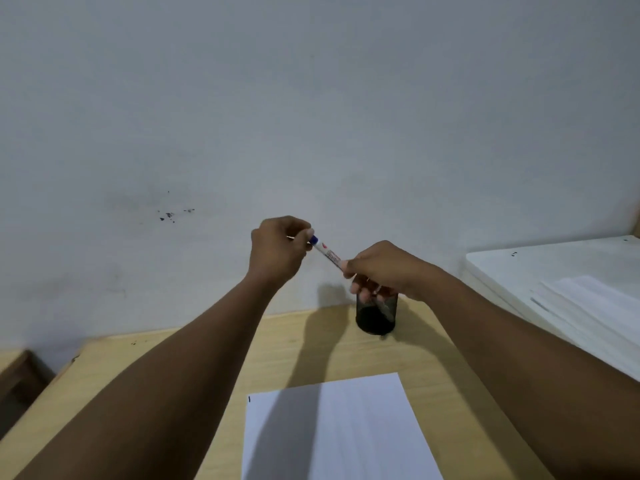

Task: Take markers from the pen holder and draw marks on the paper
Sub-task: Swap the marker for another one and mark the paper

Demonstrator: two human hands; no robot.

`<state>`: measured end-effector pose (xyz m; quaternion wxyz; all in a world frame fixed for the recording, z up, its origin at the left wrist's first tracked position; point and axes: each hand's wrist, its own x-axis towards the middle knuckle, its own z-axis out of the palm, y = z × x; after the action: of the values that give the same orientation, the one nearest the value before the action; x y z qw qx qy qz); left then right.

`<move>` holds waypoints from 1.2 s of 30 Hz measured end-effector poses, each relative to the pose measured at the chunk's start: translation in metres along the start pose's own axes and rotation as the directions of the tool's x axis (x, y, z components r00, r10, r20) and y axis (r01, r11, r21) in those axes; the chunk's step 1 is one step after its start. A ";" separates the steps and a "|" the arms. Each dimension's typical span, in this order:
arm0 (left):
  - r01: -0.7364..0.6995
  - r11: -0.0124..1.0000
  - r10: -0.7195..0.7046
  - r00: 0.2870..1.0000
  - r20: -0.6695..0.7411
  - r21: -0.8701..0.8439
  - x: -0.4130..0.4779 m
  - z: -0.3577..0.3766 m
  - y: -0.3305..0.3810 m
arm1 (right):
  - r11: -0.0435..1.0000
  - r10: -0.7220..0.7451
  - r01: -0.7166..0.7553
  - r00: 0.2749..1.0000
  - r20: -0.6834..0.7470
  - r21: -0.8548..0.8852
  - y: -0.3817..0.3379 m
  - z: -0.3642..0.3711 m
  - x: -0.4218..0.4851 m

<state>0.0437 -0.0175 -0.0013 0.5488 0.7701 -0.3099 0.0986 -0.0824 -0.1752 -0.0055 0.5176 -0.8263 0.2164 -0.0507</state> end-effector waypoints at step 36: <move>-0.036 0.876 -0.151 0.926 0.345 0.482 -0.167 -0.091 -0.145 | 0.935 -0.042 0.080 0.993 -0.115 0.347 0.074 0.208 -0.040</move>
<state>0.0140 0.1564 -0.1626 0.2747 0.8953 -0.3506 0.0078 -0.0766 -0.0131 -0.1606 0.6426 -0.7232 0.2053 -0.1480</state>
